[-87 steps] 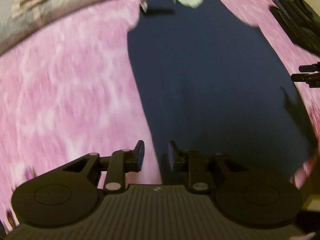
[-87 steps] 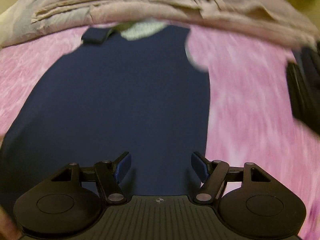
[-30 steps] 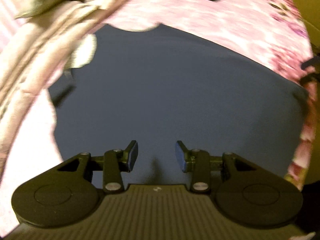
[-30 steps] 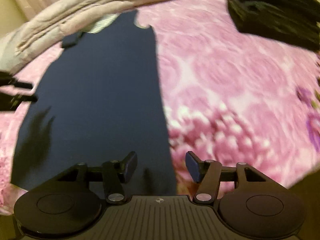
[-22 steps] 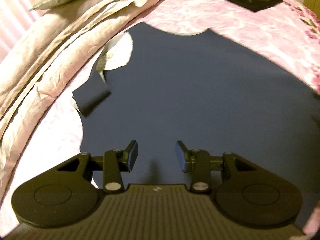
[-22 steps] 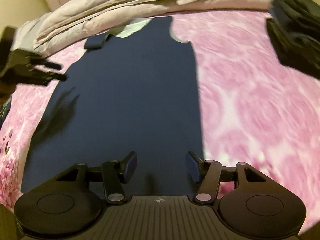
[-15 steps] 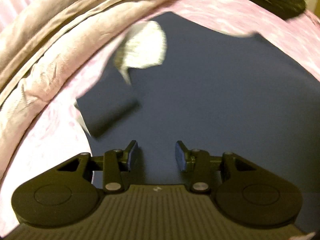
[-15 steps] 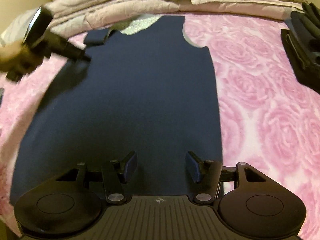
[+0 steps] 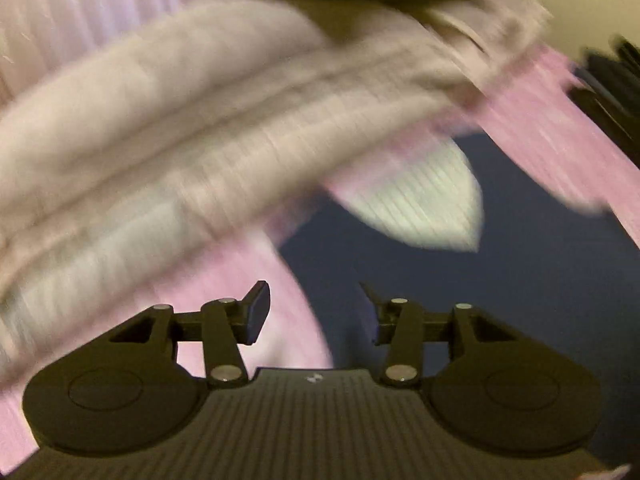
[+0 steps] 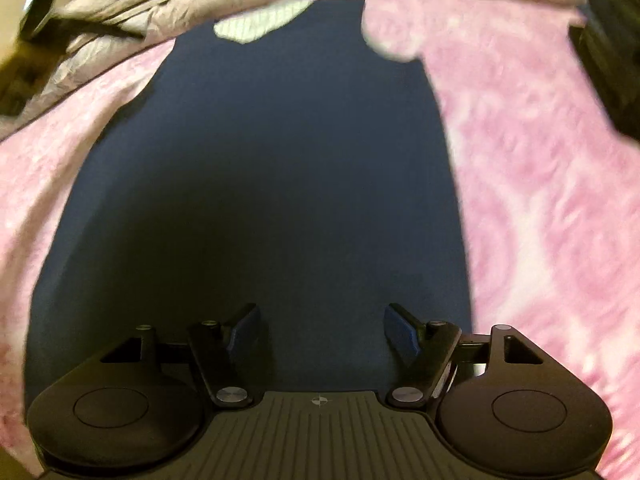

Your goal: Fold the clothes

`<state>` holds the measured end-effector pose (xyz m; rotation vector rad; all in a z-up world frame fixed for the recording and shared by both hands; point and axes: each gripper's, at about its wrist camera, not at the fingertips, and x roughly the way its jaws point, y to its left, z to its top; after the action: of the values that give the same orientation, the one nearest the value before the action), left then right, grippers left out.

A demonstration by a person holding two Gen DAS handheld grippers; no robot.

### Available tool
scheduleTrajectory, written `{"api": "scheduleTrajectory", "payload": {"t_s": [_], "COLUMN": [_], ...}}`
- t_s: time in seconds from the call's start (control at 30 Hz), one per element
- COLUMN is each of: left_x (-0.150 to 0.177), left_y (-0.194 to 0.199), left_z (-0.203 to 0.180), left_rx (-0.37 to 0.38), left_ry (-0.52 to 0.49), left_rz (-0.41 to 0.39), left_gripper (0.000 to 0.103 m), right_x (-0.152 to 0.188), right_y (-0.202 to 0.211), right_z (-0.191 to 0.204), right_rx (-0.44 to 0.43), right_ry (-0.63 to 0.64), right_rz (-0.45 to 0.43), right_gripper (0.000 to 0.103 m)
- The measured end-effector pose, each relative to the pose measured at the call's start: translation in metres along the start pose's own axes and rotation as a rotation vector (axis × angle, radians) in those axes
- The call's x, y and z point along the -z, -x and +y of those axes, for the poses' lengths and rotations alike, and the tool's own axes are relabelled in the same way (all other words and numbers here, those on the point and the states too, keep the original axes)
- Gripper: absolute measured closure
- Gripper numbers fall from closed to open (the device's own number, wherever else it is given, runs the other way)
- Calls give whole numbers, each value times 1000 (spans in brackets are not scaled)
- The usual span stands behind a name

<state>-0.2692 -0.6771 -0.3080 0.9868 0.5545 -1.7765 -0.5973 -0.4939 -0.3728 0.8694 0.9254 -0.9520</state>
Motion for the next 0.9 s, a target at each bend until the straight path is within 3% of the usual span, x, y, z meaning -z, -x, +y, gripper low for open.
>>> {"api": "scheduleTrajectory", "payload": {"t_s": [0.13, 0.23, 0.37, 0.47, 0.6, 0.77, 0.9], "left_x": [74, 122, 173, 205, 249, 287, 299], "left_y": [16, 38, 80, 108, 145, 187, 192], "left_z": [-59, -102, -144, -167, -203, -233, -241], "left_rx": [88, 97, 68, 50, 38, 37, 43], "left_ry": [-26, -42, 11, 52, 18, -5, 14], "left_rz": [125, 169, 201, 239, 319, 343, 346], "left_gripper": [61, 61, 60, 58, 58, 58, 58], "right_x": [15, 27, 49, 67, 85, 99, 108], "right_y": [-3, 2, 10, 17, 25, 34, 47], "right_z": [-14, -21, -34, -40, -42, -57, -62], "right_rx": [-34, -36, -34, -35, -7, 63, 24], "right_ry": [-16, 42, 97, 171, 281, 246, 203], "right_rz": [27, 47, 92, 131, 174, 205, 126], "right_gripper": [31, 31, 31, 27, 26, 26, 26]}}
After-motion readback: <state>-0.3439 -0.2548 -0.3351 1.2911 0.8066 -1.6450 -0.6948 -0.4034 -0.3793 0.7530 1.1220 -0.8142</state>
